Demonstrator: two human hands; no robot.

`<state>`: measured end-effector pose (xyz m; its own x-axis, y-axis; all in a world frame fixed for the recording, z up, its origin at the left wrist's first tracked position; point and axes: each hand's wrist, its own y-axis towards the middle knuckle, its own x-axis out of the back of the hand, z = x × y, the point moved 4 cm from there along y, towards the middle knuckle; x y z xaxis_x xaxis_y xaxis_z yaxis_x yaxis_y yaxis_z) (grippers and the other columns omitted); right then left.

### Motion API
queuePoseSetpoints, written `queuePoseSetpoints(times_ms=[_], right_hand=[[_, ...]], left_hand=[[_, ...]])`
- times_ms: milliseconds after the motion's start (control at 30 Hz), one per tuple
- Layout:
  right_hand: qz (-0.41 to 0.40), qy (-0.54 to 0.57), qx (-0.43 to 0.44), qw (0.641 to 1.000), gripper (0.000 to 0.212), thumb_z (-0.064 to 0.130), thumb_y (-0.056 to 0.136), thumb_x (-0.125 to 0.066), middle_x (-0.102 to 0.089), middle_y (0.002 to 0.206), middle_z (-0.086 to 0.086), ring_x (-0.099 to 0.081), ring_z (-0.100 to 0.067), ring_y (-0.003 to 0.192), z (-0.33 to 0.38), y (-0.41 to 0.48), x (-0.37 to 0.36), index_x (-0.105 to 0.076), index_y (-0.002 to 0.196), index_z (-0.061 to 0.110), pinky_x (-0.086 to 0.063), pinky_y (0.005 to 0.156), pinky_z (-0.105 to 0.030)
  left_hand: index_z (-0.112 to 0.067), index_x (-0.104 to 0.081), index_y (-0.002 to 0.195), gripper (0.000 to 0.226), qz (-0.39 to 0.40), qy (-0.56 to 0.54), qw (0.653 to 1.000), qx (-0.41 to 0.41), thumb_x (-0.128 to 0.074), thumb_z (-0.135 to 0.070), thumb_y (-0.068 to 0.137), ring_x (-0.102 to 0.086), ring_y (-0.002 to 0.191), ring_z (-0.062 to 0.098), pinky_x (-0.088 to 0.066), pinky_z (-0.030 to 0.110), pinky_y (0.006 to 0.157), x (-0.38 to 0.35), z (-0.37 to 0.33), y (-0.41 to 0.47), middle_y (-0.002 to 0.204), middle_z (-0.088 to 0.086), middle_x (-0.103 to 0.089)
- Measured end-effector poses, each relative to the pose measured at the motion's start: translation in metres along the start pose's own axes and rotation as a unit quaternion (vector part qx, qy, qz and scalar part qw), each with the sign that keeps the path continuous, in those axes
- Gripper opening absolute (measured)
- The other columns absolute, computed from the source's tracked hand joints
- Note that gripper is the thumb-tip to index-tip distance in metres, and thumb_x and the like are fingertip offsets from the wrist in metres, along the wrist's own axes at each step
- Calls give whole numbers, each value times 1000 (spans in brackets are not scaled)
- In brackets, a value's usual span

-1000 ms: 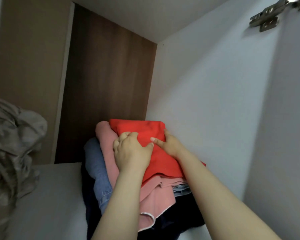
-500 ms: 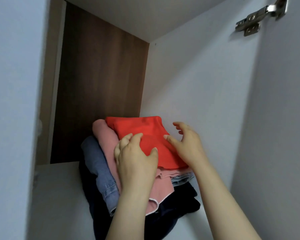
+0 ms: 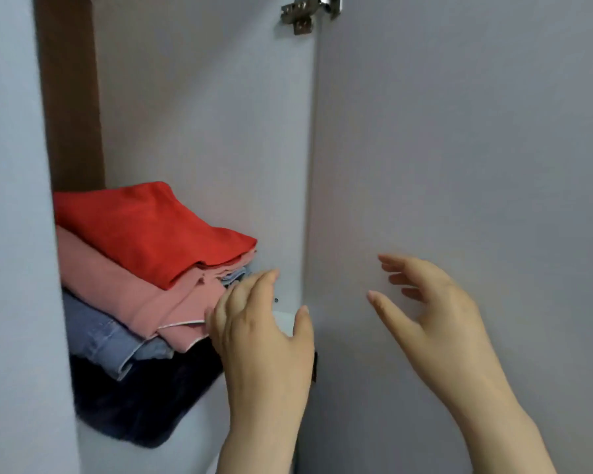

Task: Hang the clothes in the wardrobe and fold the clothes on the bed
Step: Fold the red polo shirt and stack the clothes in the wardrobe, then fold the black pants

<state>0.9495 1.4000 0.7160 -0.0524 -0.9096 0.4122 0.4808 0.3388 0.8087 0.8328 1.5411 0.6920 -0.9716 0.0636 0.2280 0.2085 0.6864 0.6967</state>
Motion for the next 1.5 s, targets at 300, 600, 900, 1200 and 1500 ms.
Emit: queuePoseSetpoints(times_ms=[300, 600, 900, 1200, 1500], right_hand=[[-53, -53, -107, 991, 39, 27, 83, -69, -62, 112, 23, -58, 4, 100, 3, -104, 114, -61, 121, 32, -47, 87, -15], [-152, -104, -194, 964, 37, 19, 82, -69, -64, 106, 21, -61, -2, 99, -20, -181, 231, -63, 117, 30, -50, 87, -27], [-178, -269, -325, 889, 42, 19, 83, -71, -63, 107, 22, -57, 4, 100, -14, -265, 319, -61, 122, 30, -46, 86, -14], [-216, -439, -524, 697, 37, 21, 84, -71, -64, 108, 12, -59, -4, 97, 64, -400, 358, -64, 120, 27, -51, 88, -31], [-276, -484, -612, 561, 40, 21, 83, -71, -63, 111, 14, -58, -4, 99, 180, -511, 381, -62, 122, 29, -50, 90, -29]], left_hand=[[-32, -57, 124, 42, 191, -163, 966, -52, -68, -24, 84, -50, 115, 0, -37, 16, 91, -16, -75, -86, 121, -19, -54], [-39, -62, 113, 36, 337, -275, 887, -154, -70, -25, 81, -56, 104, -9, -40, 2, 86, -31, -161, -177, 108, -29, -60], [-36, -60, 119, 40, 497, -351, 765, -213, -68, -24, 82, -54, 103, -6, -44, 8, 87, -70, -220, -272, 110, -25, -57], [-36, -58, 121, 42, 678, -405, 515, -334, -71, -22, 83, -52, 100, -8, -38, 5, 86, -57, -248, -400, 109, -26, -55], [-25, -59, 125, 42, 712, -437, 348, -427, -69, -20, 85, -51, 102, -5, -36, 5, 90, 36, -287, -509, 114, -17, -57]])
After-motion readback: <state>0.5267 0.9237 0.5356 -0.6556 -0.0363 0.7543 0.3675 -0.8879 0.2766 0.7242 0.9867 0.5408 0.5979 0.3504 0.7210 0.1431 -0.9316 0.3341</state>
